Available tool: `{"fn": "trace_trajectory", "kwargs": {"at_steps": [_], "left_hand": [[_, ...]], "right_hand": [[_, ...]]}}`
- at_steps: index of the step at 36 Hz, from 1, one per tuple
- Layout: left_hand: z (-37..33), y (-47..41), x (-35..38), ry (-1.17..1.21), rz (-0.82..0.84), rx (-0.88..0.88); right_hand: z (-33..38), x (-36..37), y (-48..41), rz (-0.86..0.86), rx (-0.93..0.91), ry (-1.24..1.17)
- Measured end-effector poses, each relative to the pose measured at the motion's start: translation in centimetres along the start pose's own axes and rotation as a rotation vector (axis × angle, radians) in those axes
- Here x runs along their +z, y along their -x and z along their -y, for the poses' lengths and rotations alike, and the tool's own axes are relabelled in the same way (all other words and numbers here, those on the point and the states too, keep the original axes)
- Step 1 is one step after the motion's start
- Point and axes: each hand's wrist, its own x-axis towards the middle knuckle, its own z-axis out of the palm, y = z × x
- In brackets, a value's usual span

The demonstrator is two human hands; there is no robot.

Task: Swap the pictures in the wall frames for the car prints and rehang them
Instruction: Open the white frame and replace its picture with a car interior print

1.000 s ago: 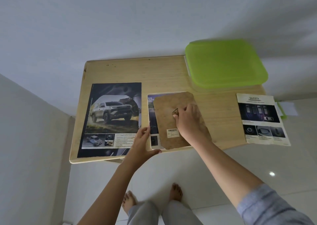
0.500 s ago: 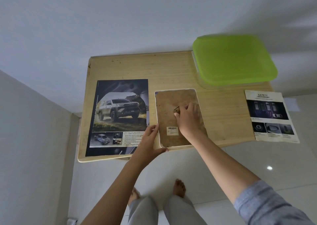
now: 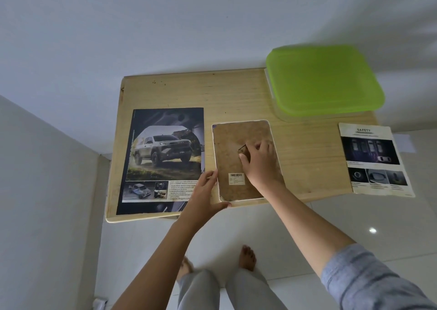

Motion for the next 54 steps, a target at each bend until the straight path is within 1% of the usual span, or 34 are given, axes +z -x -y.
{"fn": "trace_trajectory", "kwargs": {"at_steps": [5,9,11,14,16,18,22,27,32,46,51,54], "left_hand": [[0.0,0.1,0.0,0.007,0.001,0.006],[-0.3,0.2,-0.5,0.05,0.031,0.014],[-0.5,0.1,-0.7,0.075,0.037,0.007],[-1.2,-0.3,-0.8,0.099,-0.018,-0.009],[-1.8,-0.8,-0.9,0.106,-0.075,-0.045],[-2.2,-1.5,-1.0,0.101,-0.109,-0.081],[-2.7,-3.1,-0.7,0.101,-0.096,-0.089],[-2.4,-4.0,-0.1,0.06,-0.095,-0.148],[-2.1,-4.0,0.3,0.12,-0.128,-0.174],[-2.3,-3.7,0.8,0.188,-0.185,-0.186],[-2.7,-3.5,0.3,0.209,-0.178,-0.165],[-3.3,-3.5,-0.3,0.231,-0.149,-0.156]], "right_hand": [[-0.9,-0.7,-0.2,0.096,-0.039,-0.062],[-2.2,-1.8,-0.4,0.179,-0.102,-0.201],[-3.0,-2.2,-0.3,0.15,-0.113,-0.246],[-4.6,-2.6,-0.2,0.067,-0.066,-0.272],[-5.5,-2.8,-0.4,0.062,-0.026,-0.255],[-6.0,-2.9,-0.6,0.095,-0.023,-0.227],[-5.9,-2.9,-1.3,0.133,-0.059,-0.166],[-5.7,-2.5,-1.4,0.137,-0.055,-0.109],[-5.8,-2.4,-1.3,0.148,-0.063,-0.063],[-5.6,-1.9,-1.5,0.123,-0.084,0.0],[-6.4,-2.3,-1.4,0.16,-0.126,-0.11],[-7.0,-3.0,-0.6,0.205,-0.044,-0.341]]}}
